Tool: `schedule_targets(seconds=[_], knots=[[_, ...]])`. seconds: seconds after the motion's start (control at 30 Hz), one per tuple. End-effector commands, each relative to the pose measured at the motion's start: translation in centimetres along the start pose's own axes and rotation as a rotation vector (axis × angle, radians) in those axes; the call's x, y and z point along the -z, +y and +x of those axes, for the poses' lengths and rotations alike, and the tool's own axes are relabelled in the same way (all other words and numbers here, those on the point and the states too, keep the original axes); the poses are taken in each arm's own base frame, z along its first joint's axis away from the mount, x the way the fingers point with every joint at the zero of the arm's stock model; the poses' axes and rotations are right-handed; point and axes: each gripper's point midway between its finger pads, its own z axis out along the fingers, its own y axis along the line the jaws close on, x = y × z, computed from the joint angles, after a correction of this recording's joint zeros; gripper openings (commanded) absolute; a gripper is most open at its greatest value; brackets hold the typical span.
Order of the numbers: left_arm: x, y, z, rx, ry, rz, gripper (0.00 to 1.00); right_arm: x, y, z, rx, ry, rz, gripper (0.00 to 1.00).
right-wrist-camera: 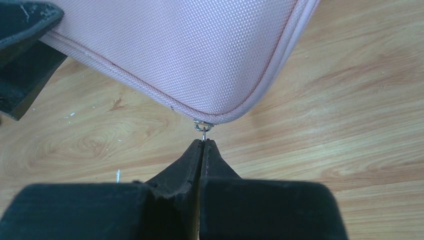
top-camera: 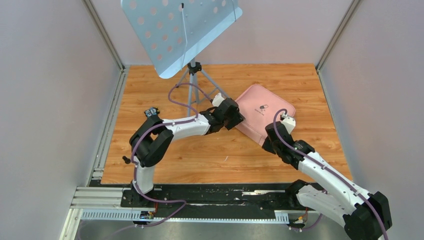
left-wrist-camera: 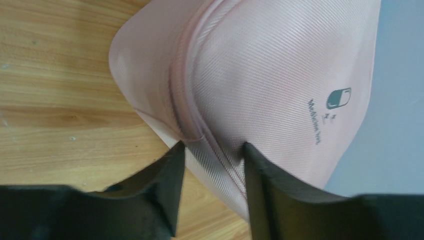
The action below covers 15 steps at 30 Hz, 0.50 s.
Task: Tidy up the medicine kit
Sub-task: Zip the medicine box at the center of the board.
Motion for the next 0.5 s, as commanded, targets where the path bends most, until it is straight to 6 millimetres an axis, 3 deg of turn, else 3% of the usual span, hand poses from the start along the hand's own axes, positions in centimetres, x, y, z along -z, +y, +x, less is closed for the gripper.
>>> schedule_targets(seconds=[0.0, 0.17, 0.2, 0.27, 0.47], knots=[[-1.3, 0.2, 0.8, 0.082, -0.017, 0.022, 0.43, 0.3, 0.8, -0.1, -0.003, 0.009, -0.034, 0.0], [-1.6, 0.6, 1.2, 0.105, -0.008, 0.016, 0.2, 0.1, 0.8, 0.0, -0.001, 0.016, -0.032, 0.0], [-1.6, 0.8, 1.3, 0.105, -0.006, 0.01, 0.1, 0.1, 0.8, 0.1, -0.002, 0.018, -0.031, 0.0], [-1.6, 0.9, 1.3, 0.107, -0.003, 0.002, 0.0, 0.2, 0.8, 0.0, -0.001, 0.015, -0.034, 0.0], [-1.0, 2.2, 0.8, 0.074, -0.028, -0.069, 0.0, 0.3, 0.4, -0.2, 0.005, 0.003, -0.017, 0.0]])
